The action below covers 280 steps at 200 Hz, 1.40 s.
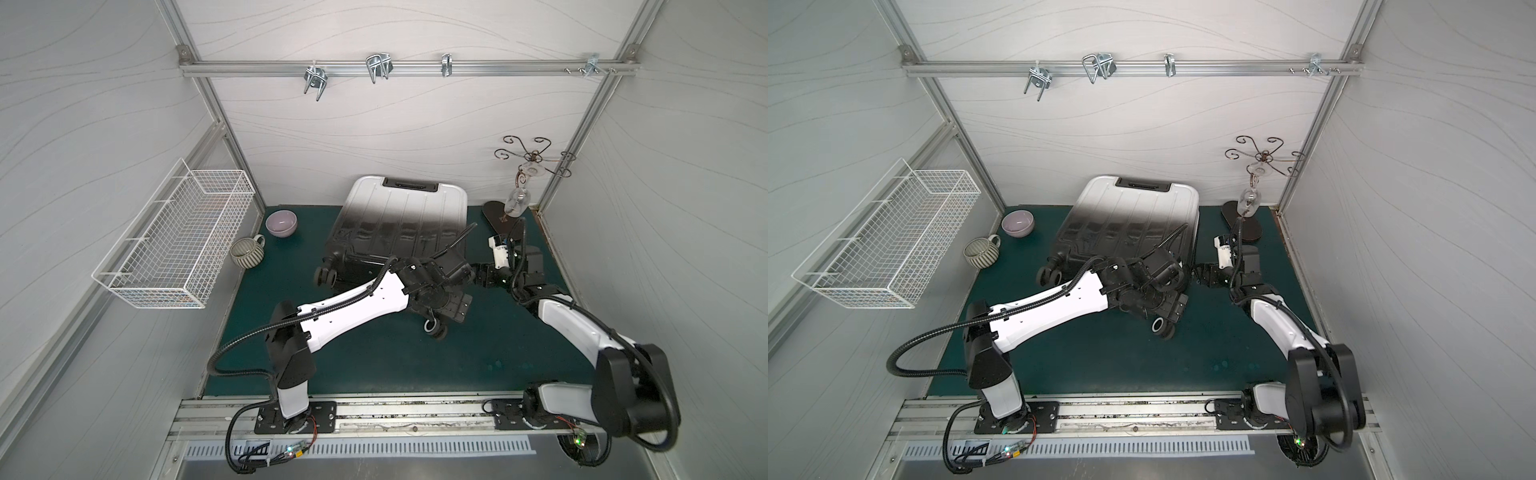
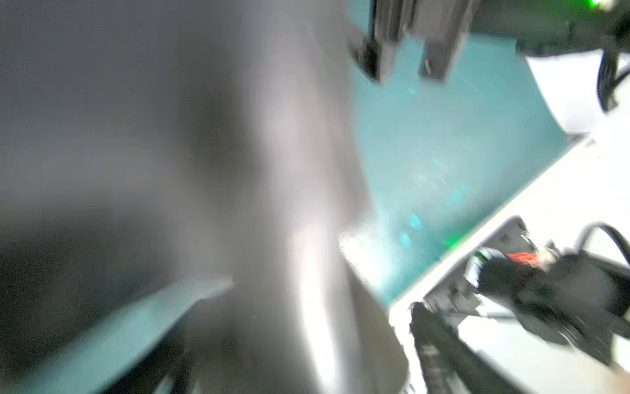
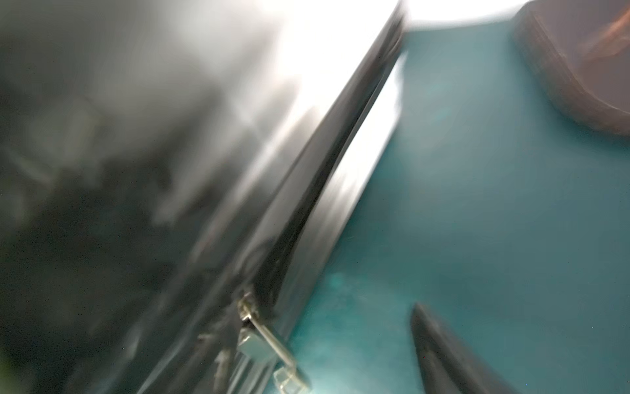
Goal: Close the suitcase zippers
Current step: Zip the zipper on the suitcase, then reset both arms
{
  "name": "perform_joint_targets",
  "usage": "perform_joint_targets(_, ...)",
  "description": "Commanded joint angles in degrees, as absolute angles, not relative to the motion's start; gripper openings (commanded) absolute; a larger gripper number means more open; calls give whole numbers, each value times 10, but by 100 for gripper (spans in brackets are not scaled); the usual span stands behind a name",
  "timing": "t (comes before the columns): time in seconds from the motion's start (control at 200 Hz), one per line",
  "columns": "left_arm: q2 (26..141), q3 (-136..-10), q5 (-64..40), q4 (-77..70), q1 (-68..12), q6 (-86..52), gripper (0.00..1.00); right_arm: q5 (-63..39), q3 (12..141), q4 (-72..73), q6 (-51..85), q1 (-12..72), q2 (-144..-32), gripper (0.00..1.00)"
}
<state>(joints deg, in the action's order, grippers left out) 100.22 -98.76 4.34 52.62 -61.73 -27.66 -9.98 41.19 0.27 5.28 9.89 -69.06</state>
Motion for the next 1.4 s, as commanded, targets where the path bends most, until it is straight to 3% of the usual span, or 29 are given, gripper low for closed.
perform_joint_targets(0.0,908,-1034,115,546,-612,-267,99,33,421,-84,29,68,-627,93)
perform_joint_targets(0.155,791,-1014,185,557,-490,-235,99,83,403,-78,25,50,-624,99)
perform_joint_targets(0.35,633,-742,220,398,-161,-164,99,88,359,-1,33,20,-640,99)
perform_joint_targets(0.455,643,-628,247,322,-61,-142,99,70,328,58,41,6,-647,99)
perform_joint_targets(0.655,709,-449,202,94,65,-133,99,38,235,244,39,1,-674,99)
perform_joint_targets(0.85,788,-279,109,-267,78,-30,98,14,142,513,30,1,-752,99)
perform_joint_targets(0.93,799,-271,41,-319,77,-16,97,-11,144,556,43,-3,-804,99)
perform_joint_targets(1.046,797,-272,-38,-315,77,-6,94,-50,140,730,57,-13,-937,99)
perform_joint_targets(1.111,793,-227,-112,-419,69,-25,94,-93,157,643,57,-27,-899,99)
perform_joint_targets(1.186,810,-193,-5,-489,-10,41,96,-94,172,624,56,-26,-910,99)
perform_joint_targets(1.306,889,-190,64,-579,-16,22,99,-93,178,598,53,-24,-900,99)
perform_joint_targets(1.396,887,-267,49,-419,12,-15,99,-93,190,595,50,-20,-908,99)
